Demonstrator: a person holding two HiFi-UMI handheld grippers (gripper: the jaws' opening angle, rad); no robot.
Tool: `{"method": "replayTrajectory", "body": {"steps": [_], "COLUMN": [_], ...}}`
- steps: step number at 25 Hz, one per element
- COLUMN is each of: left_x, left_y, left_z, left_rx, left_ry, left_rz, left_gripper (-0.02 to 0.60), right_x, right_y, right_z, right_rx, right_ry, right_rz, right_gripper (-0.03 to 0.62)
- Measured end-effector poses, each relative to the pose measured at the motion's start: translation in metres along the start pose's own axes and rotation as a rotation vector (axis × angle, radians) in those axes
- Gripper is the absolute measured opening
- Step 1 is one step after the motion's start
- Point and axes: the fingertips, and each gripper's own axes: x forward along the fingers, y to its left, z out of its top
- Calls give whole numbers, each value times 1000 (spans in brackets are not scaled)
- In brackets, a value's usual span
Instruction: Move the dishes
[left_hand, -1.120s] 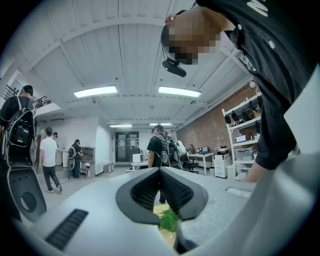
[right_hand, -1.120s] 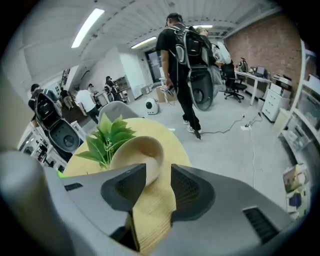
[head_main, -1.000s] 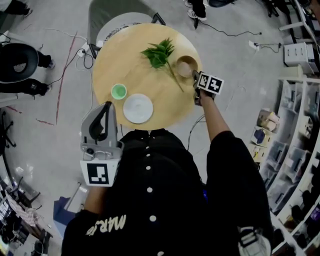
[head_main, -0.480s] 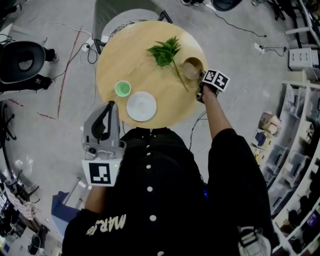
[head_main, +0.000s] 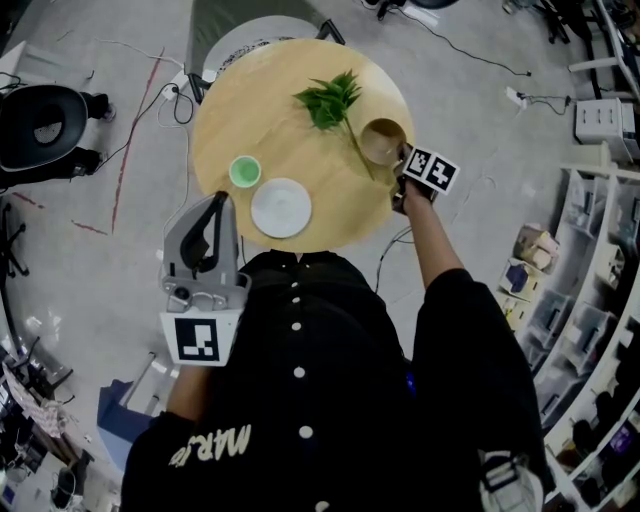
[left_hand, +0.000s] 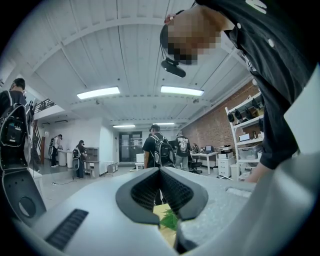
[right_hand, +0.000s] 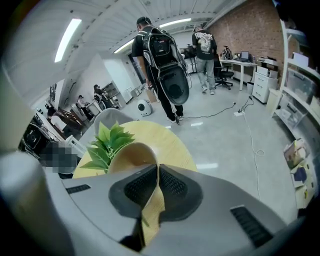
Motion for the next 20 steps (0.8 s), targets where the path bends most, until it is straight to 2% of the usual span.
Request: {"method": "replayTrajectory", "body": {"steps": [6, 15, 20], "left_x": [-7, -14, -17], "left_y": [1, -4, -3], "left_z": [1, 11, 16], "left_rx": [0, 11, 18], "left_ry": [-11, -43, -52], "left_rz": [2, -2, -5], "left_gripper": [3, 3, 3], "right_x": [-33, -61, -68], "right_y": [23, 55, 69], "right_z": [-24, -107, -135], "right_rx": [-73, -96, -125], "right_ry": [14, 106, 150], "right_rz": [52, 123, 151], "right_gripper": [21, 21, 21]}}
